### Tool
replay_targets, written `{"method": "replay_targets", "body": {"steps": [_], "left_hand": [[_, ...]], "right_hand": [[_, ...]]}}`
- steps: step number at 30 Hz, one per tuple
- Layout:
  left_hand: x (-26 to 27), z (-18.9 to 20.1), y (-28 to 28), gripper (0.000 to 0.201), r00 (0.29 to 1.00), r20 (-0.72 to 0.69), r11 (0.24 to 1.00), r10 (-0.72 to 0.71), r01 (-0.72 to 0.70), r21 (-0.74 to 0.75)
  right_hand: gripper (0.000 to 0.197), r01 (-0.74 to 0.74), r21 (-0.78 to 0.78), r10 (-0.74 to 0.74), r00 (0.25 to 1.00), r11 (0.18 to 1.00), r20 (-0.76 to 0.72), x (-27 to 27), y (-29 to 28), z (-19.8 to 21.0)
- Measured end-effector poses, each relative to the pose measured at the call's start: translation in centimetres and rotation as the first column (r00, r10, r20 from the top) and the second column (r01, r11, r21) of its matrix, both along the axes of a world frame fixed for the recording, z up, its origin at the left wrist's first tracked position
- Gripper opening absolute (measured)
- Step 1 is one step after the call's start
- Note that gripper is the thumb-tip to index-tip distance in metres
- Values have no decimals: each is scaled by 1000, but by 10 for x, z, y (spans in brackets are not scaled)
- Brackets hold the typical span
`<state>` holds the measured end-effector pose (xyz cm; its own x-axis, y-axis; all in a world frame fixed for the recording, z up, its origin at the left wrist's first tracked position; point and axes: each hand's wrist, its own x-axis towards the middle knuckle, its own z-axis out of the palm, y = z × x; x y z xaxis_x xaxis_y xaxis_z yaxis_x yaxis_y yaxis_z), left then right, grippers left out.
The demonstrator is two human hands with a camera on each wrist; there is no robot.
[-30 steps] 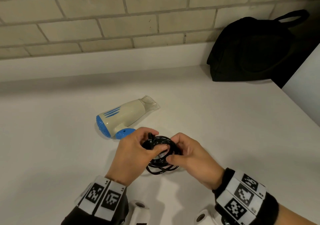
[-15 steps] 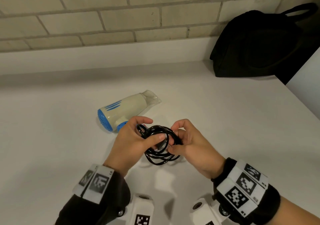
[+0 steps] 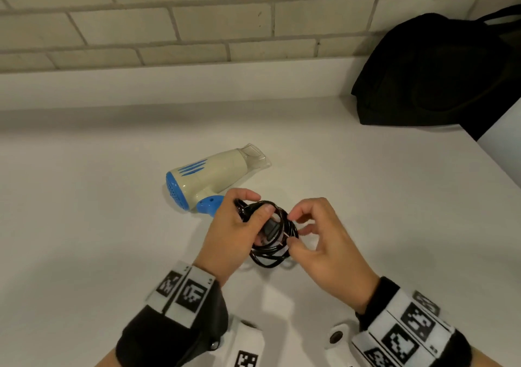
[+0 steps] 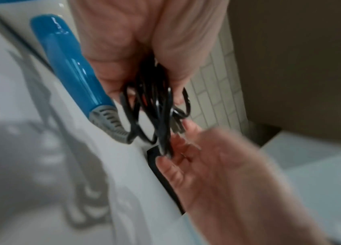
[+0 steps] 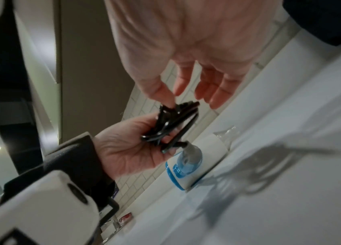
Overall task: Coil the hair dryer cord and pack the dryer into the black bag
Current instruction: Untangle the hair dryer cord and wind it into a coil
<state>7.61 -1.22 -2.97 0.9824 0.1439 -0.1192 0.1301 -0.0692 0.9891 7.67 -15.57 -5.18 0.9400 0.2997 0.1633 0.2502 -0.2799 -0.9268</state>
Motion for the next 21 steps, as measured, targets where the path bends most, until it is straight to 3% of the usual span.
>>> {"method": "replay_targets", "body": {"steps": [3, 6, 11, 21], "left_hand": [[0, -2, -8, 23, 994, 92, 995, 52, -59, 76], [-4, -6, -17, 29, 987, 157, 986, 30, -55, 156], [-10, -11, -23, 32, 983, 183, 987, 1, -31, 161], [-12, -9, -15, 31, 979, 197, 963, -50, -5, 271]], "right_hand": [[8, 22, 5, -21, 989, 1000, -145, -4, -3, 8], [16, 103, -7, -102, 970, 995, -222, -3, -3, 4], [10, 225, 168, -127, 881, 960, -456, 3, 0, -2], [10, 246, 239, -98, 861, 939, -500, 4, 12, 2]]}}
